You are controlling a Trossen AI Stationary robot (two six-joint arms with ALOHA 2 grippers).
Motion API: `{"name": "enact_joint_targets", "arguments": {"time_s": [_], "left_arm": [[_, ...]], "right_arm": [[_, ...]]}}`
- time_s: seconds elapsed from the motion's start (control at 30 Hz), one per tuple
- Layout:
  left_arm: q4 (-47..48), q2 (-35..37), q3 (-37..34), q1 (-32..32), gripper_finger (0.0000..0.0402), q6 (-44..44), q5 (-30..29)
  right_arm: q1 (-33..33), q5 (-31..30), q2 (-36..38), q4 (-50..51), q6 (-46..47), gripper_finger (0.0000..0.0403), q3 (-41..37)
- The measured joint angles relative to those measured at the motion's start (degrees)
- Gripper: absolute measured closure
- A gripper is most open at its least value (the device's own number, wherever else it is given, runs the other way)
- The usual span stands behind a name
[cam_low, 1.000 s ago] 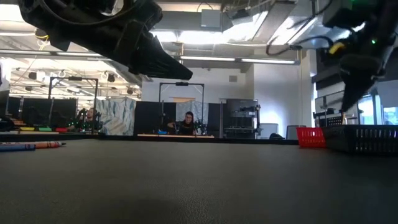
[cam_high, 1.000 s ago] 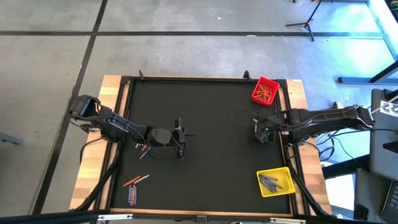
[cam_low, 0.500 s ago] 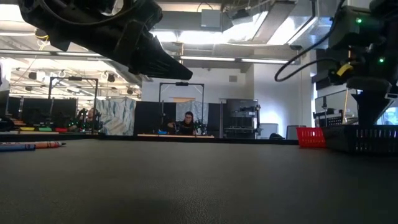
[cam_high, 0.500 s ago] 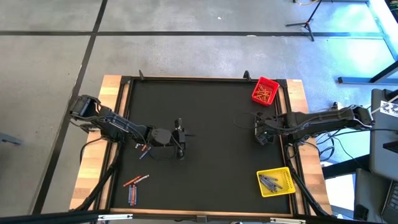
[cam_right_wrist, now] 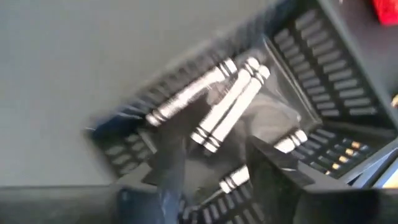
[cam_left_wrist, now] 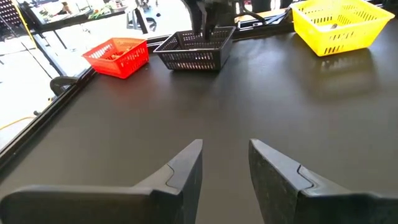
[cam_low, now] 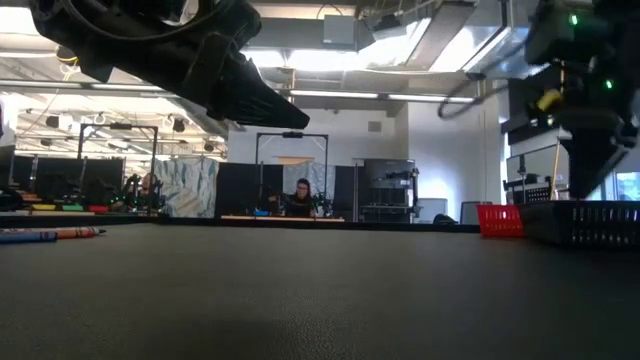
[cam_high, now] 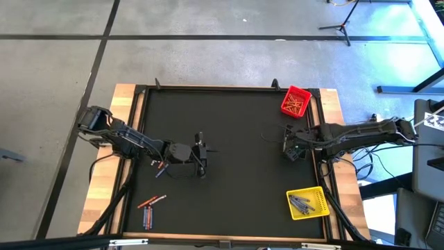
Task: Sort crayons
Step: Put the black crayon into the black bin
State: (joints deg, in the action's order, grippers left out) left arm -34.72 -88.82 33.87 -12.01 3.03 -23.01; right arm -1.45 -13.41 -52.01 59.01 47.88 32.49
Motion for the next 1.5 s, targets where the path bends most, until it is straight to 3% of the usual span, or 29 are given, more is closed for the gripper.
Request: {"name": "enact_joint_targets", "arguments": {"time_s": [0.17, 0.37, 0.57, 0.77, 0.97, 1.1, 1.27, 1.5], "left_arm": [[0.26, 0.00, 0.00, -0.02, 0.0280, -1.54, 1.14], [9.39, 2.30, 0.02, -0.02, 0.0280, -7.71, 0.37], [26.30, 12.11, 0.02, -0.10, 0.0280, -16.12, -2.16], [49.89, 23.80, 0.04, 0.86, 0.0280, -31.28, -2.94], [73.95, 28.41, 0.04, 2.87, 0.0280, -51.09, 1.25], [82.25, 27.58, 0.04, 5.74, 0.0280, -58.04, 7.33], [86.23, 24.90, 0.04, 10.32, 0.0280, -58.93, 12.14], [86.76, 18.58, 0.04, 15.46, 0.0280, -53.27, 20.46]], "right_arm": [[-0.03, -1.74, 0.03, -7.02, -5.64, 0.0220, 5.18], [-2.58, -1.93, -1.23, -39.74, -17.77, 0.0219, 0.77], [-8.80, -5.53, -7.81, -68.55, -26.84, 0.0219, -6.92], [-10.69, -8.45, -18.08, -87.88, -32.06, 0.0219, -9.53], [-10.56, -8.06, -27.01, -98.85, -38.21, 0.0219, -9.62], [-10.56, -7.65, -31.33, -101.47, -39.39, 0.0219, -9.62], [-10.54, -7.52, -33.66, -101.19, -42.76, 0.0219, -9.59], [-10.54, -7.55, -35.72, -101.80, -46.61, 0.0219, -9.59]]}}
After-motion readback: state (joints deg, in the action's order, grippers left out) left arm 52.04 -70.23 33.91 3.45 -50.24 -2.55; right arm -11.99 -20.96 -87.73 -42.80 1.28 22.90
